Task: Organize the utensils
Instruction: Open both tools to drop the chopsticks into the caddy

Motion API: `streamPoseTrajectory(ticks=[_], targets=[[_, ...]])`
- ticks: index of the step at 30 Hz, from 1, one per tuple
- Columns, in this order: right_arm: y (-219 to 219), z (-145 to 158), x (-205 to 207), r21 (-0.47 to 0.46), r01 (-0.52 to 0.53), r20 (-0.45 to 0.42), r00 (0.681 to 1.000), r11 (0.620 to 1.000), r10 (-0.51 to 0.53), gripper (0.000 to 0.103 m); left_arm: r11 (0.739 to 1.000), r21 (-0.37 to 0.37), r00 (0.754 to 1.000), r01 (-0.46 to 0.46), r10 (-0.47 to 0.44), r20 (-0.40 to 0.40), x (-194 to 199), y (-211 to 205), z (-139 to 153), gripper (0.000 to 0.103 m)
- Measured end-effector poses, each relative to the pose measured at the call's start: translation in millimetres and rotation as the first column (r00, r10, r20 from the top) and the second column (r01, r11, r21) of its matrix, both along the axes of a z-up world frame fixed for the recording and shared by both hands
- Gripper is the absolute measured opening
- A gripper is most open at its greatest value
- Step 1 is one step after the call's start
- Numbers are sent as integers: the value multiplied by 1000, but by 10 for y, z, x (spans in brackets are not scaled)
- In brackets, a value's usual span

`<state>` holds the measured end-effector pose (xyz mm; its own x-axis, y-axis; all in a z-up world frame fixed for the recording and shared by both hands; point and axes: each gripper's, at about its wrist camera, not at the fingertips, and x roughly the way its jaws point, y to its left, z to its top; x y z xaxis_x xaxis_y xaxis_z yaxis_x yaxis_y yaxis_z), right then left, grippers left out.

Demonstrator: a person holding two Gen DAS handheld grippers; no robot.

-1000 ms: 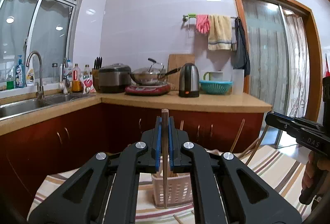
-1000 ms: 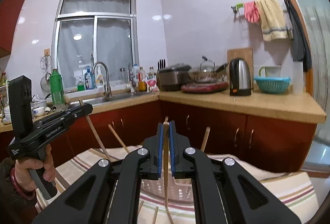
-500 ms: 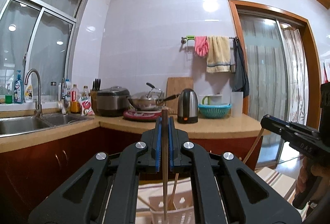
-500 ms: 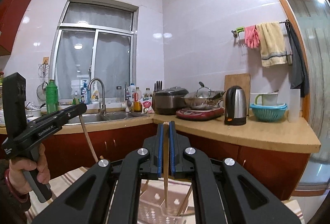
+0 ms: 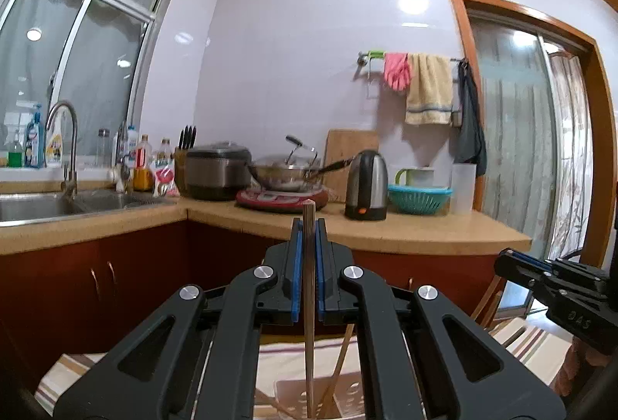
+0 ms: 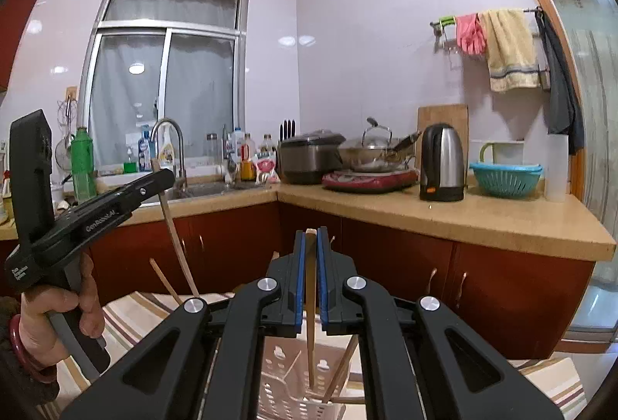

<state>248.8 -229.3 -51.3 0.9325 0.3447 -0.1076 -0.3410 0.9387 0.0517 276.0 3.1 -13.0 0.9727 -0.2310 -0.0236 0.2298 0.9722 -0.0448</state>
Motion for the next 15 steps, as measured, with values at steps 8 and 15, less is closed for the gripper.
streamPoseTrajectory(ticks=[8, 15], targets=[[40, -229, 100, -16, -3, -68, 998, 1000, 2, 6, 1000, 10, 995, -4, 5, -97, 152, 44, -381, 16], [33, -274, 73, -17, 13, -85, 996, 1000, -15, 22, 1000, 23, 989, -12, 15, -148, 126, 76, -494, 60]])
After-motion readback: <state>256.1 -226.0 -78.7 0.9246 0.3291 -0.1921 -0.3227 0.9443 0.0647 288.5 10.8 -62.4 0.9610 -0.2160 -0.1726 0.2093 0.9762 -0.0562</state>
